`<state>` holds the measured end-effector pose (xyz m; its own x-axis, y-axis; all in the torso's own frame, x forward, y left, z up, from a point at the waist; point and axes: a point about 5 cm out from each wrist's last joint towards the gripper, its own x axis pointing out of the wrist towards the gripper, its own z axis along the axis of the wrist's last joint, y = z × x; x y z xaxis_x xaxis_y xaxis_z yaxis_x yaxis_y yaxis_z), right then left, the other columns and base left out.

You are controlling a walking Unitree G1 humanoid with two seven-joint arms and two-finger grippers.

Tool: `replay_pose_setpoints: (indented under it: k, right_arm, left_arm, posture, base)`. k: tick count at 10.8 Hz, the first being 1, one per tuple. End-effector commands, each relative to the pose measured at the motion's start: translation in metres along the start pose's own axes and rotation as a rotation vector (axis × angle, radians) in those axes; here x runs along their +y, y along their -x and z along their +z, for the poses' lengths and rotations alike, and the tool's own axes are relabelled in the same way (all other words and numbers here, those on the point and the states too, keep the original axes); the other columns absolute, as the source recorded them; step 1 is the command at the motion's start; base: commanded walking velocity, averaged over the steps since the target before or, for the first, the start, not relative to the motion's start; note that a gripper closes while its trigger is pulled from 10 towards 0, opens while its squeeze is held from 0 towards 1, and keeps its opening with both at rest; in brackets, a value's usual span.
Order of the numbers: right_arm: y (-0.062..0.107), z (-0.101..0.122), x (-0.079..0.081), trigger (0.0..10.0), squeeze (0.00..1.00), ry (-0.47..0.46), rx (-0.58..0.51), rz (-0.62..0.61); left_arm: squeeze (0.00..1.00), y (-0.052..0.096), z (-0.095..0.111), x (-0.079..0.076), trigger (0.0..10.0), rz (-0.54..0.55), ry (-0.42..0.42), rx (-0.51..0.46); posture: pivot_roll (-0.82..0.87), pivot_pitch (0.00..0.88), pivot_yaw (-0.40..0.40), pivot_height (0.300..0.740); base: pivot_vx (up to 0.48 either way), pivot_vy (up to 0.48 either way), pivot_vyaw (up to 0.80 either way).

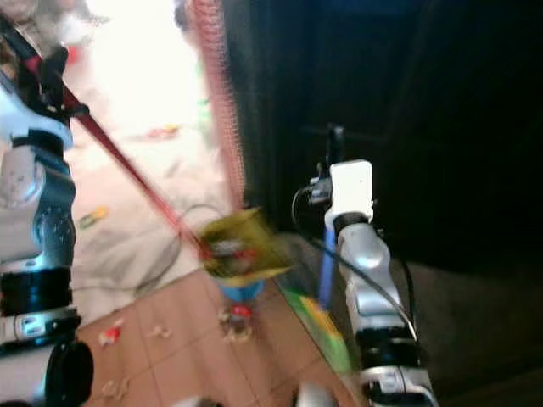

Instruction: Sweep floor

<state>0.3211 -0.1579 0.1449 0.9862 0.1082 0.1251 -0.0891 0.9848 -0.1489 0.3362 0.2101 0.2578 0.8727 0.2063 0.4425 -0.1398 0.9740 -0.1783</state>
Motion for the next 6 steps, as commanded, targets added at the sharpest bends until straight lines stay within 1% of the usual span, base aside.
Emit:
replay_pose_setpoints:
  k: [1,2,3,4,6]
  right_arm:
    - [-0.0010,0.0084,-0.0049,10.0,0.00,0.028,-0.039,-0.008]
    - [-0.0009,0.0080,-0.0051,10.0,0.00,0.029,-0.037,-0.007]
    - [-0.0007,0.0067,-0.0046,10.0,0.00,0.033,-0.033,-0.005]
    - [-0.0005,0.0059,-0.0038,10.0,0.00,0.035,-0.030,-0.002]
    - [-0.0004,0.0053,-0.0040,10.0,0.00,0.034,-0.027,0.001]
  left_arm:
    - [0.00,-0.0035,0.0206,-0.0015,10.0,0.012,-0.053,-0.117]
    - [0.00,-0.0036,0.0216,-0.0009,10.0,0.012,-0.085,-0.122]
    - [0.00,-0.0033,0.0213,-0.0001,10.0,0.010,-0.110,-0.124]
    - [0.00,-0.0026,0.0218,0.0008,10.0,0.018,-0.162,-0.137]
    - [0.00,-0.0017,0.0221,-0.0013,10.0,0.021,-0.219,-0.159]
  posture:
    - [-0.10,0.000,0.100,0.740]
    - [-0.10,0.000,0.100,0.740]
    - [-0.10,0.000,0.098,0.740]
    - [-0.10,0.000,0.096,0.740]
    - [-0.10,0.000,0.095,0.740]
  base:
    - [0.000,0.431,0.00]
    - [0.000,0.446,0.00]
    - [0.000,0.000,0.00]
    - [0.000,0.000,0.00]
    - [0.000,0.000,0.00]
